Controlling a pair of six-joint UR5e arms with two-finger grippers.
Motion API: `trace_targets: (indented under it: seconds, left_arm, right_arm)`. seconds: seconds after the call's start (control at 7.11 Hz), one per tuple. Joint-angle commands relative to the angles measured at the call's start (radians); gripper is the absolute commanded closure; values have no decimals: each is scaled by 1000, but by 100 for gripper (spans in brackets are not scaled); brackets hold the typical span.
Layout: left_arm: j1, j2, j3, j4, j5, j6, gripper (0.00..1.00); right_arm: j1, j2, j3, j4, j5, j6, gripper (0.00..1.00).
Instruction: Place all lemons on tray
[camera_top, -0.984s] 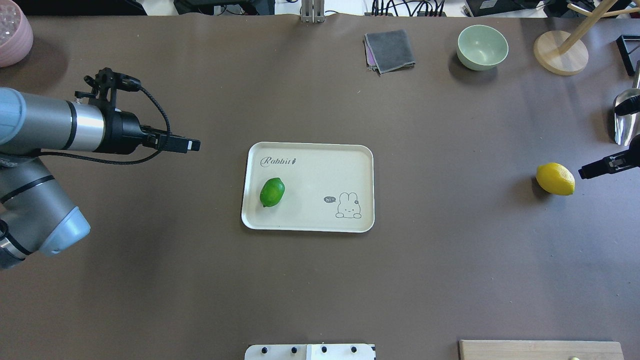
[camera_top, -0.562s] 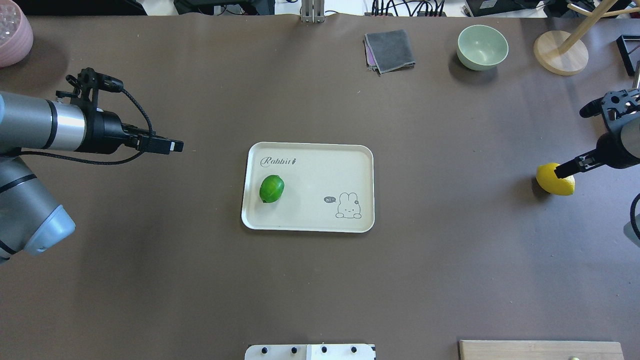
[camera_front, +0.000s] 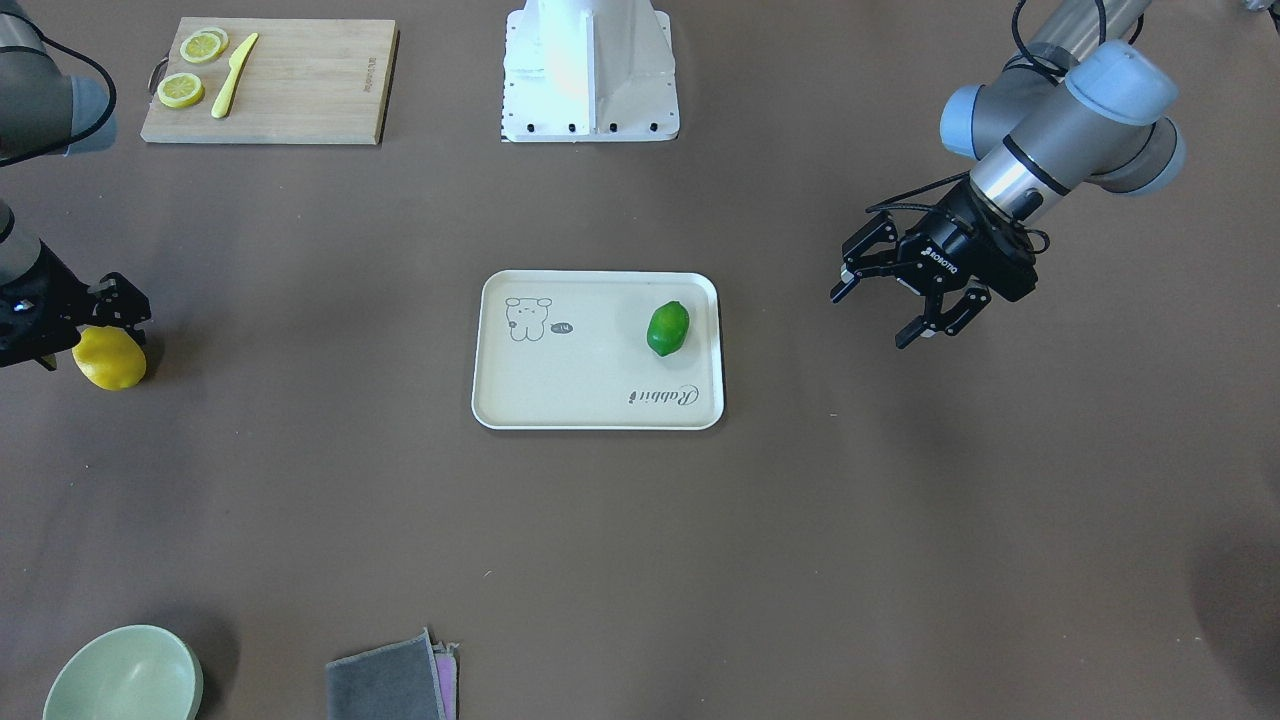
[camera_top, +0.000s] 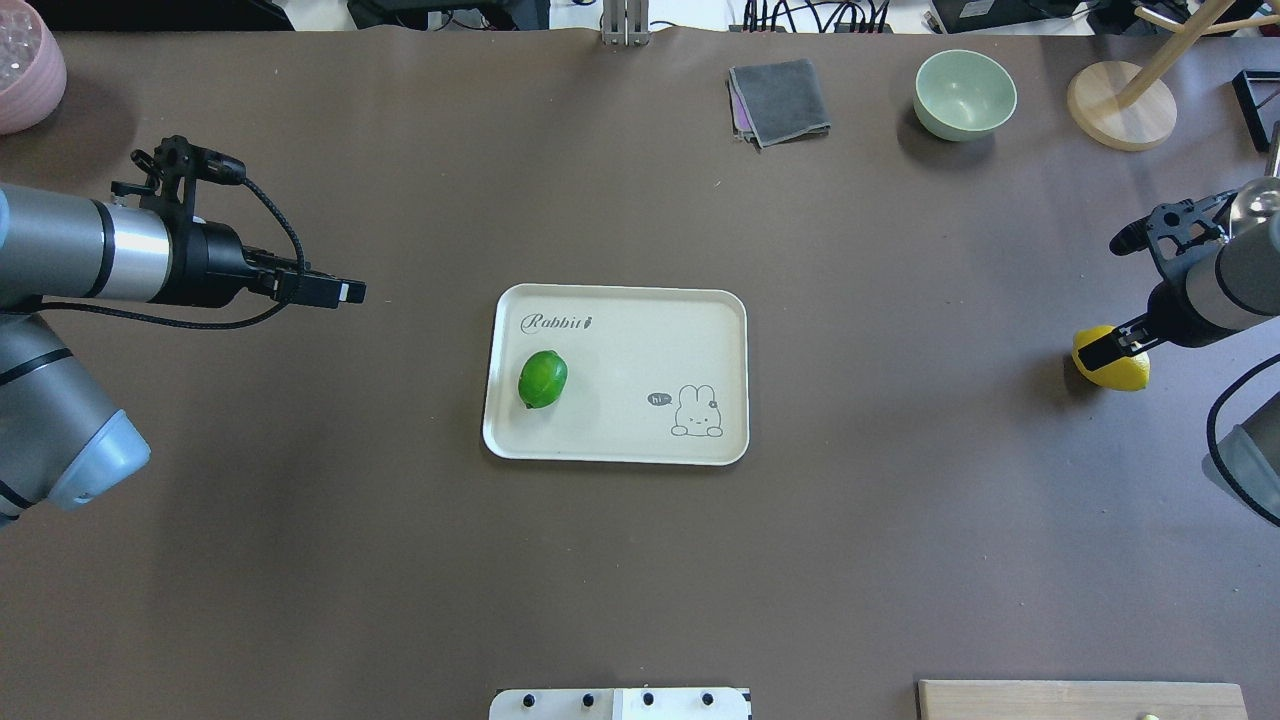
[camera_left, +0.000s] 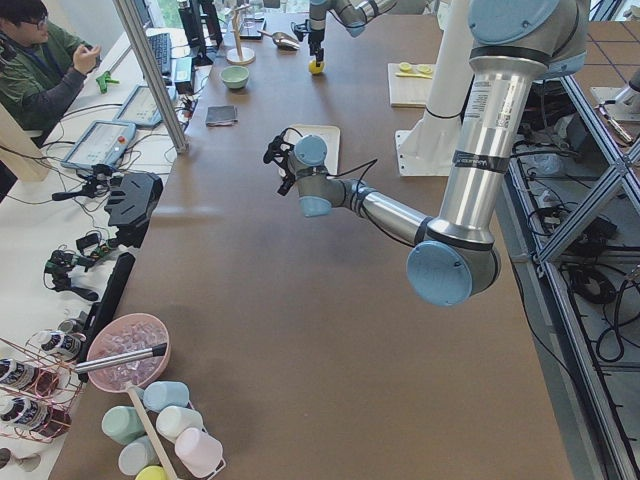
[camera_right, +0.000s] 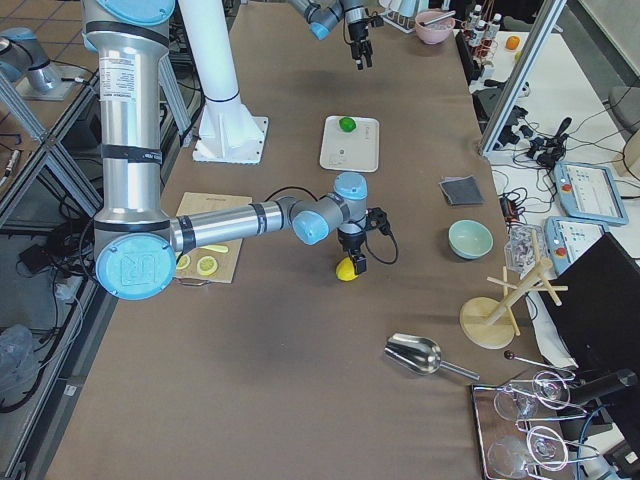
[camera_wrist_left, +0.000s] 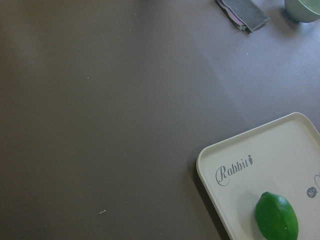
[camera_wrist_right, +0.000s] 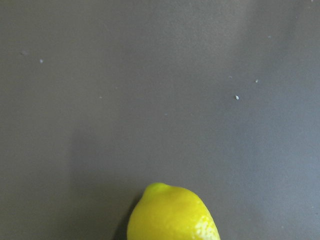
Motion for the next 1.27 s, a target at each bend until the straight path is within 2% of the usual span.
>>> trace_targets:
  seconds: [0.0, 0.14, 0.28, 0.42, 0.56, 0.7, 0.84, 0.98, 1.12]
  left_arm:
    - [0, 0, 1, 0, 2, 0, 2]
    - [0, 0, 1, 0, 2, 0, 2]
    - [0, 0, 1, 0, 2, 0, 2]
    - [2, 0, 1, 0, 2, 0, 2]
    - [2, 0, -1, 0, 1, 0, 2]
    - [3, 0, -1, 0, 2, -7, 2]
    - [5, -2, -1, 0, 2, -10, 2]
    - [5, -2, 1, 0, 4, -11, 2]
    - [6, -6, 2, 0, 4, -13, 2]
  right_arm:
    - [-27, 0, -33, -1, -26, -18, 1]
    - [-44, 3, -42, -1, -38, -17, 4]
    - [-56, 3, -44, -2, -55, -15, 39]
    - [-56, 3, -47, -1, -56, -15, 90]
    - [-54, 5, -18, -1, -56, -7, 100]
    - [-53, 6, 42, -5, -50, 21, 100]
    - [-54, 9, 82, -5, -46, 157, 100]
    - [-56, 69, 103, -11, -44, 404, 100]
    - [-132, 103, 114, -8, -73, 606, 100]
